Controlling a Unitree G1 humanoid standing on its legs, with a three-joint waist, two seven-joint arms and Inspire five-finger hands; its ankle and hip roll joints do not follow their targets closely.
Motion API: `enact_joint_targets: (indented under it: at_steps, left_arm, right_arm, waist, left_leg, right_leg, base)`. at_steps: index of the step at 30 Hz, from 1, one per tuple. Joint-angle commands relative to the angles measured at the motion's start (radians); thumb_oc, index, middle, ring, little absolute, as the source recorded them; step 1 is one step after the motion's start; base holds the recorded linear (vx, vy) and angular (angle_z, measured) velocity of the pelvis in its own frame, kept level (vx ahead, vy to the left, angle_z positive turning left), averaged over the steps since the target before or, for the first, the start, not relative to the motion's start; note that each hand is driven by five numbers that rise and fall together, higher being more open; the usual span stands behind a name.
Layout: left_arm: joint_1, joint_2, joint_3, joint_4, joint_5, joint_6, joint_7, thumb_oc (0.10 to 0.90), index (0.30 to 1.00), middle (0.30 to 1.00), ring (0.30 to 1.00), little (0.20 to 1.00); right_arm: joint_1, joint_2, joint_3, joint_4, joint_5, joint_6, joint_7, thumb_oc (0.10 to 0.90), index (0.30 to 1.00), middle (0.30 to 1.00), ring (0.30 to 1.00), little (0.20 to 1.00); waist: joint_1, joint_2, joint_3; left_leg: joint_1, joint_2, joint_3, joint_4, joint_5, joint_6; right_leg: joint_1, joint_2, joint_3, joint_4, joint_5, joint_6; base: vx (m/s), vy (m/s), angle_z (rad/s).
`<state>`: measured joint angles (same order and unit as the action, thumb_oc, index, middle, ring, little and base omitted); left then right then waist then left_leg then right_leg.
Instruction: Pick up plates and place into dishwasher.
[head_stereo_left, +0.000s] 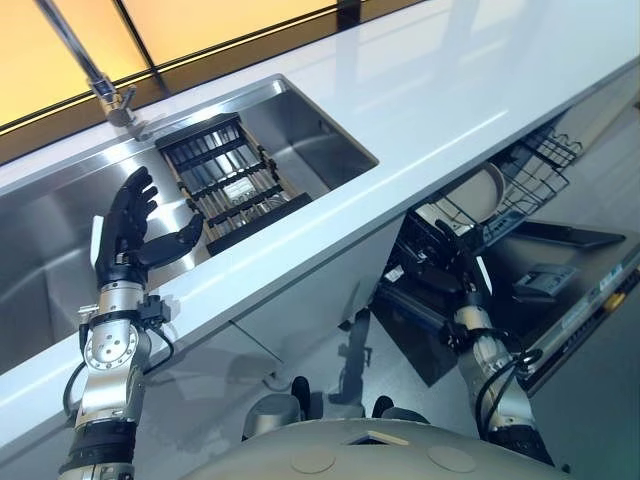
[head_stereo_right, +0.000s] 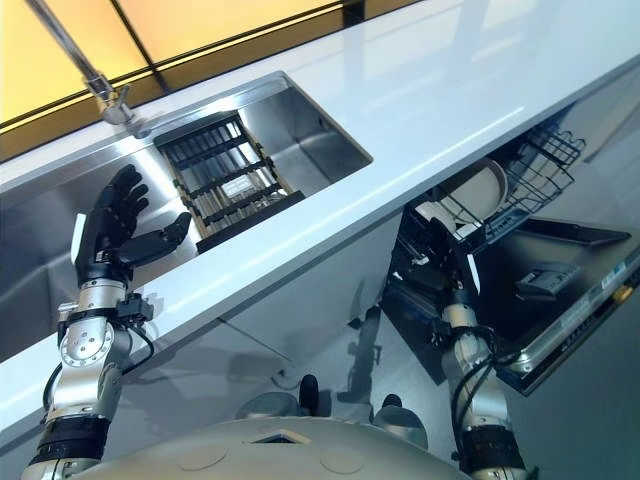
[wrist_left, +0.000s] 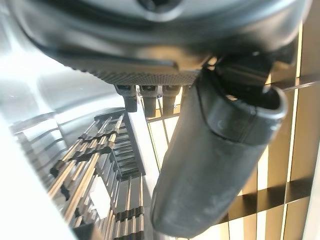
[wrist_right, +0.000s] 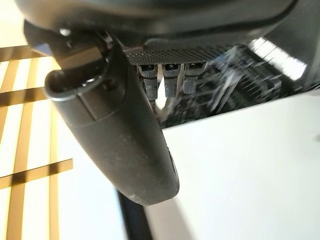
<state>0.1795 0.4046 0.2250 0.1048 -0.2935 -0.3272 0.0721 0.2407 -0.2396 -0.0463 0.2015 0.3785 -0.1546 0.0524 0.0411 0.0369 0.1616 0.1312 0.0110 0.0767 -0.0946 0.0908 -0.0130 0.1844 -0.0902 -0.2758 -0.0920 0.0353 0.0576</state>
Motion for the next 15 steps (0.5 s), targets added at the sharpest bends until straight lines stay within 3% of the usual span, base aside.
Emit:
enact_joint_targets:
  at_steps: [1, 4, 10, 15]
  left_arm:
    - [-0.043, 0.052, 0.094, -0.041, -0.006, -0.125, 0.005, 0.8, 0.9, 0.9, 0.9, 0.9]
    - [-0.041, 0.053, 0.099, -0.043, -0.008, -0.124, 0.011, 0.8, 0.9, 0.9, 0.9, 0.9]
    - [-0.044, 0.06, 0.092, -0.033, -0.021, -0.127, 0.025, 0.8, 0.9, 0.9, 0.9, 0.9]
    - [-0.065, 0.074, 0.074, -0.022, -0.029, -0.114, 0.032, 0.8, 0.9, 0.9, 0.9, 0.9]
  right_arm:
    - [-0.044, -0.031, -0.077, -0.056, 0.039, -0.077, 0.093, 0.8, 0.9, 0.9, 0.9, 0.9]
    - [-0.036, -0.034, -0.099, -0.052, 0.068, -0.074, 0.074, 0.8, 0.9, 0.9, 0.9, 0.9]
    - [-0.058, -0.022, -0.141, -0.005, 0.062, -0.157, -0.16, 0.8, 0.9, 0.9, 0.9, 0.9]
    - [-0.096, -0.017, -0.144, 0.072, 0.108, -0.162, -0.211, 0.8, 0.9, 0.9, 0.9, 0.9]
  waist:
    - [-0.039, -0.024, -0.032]
    - [-0.048, -0.023, -0.028]
    - [-0.055, -0.007, -0.024]
    - [-0.048, 0.004, -0.019]
  left_leg:
    - [0.067, -0.061, 0.057, 0.009, -0.15, 0.044]
    - [0.064, -0.06, 0.063, 0.008, -0.151, 0.043]
    - [0.061, -0.057, 0.072, 0.007, -0.154, 0.041]
    - [0.058, -0.056, 0.064, 0.01, -0.152, 0.041]
  right_leg:
    - [-0.042, 0.007, 0.042, 0.042, -0.036, 0.056]
    - [-0.048, 0.009, 0.049, 0.041, -0.036, 0.058]
    - [-0.053, 0.01, 0.058, 0.04, -0.037, 0.064]
    - [-0.059, 0.007, 0.059, 0.052, -0.042, 0.064]
  base:
    - [-0.03, -0.016, -0.12]
    - [-0.03, -0.006, -0.1]
    - [-0.02, 0.009, -0.04]
    - [0.0, 0.0, 0.0]
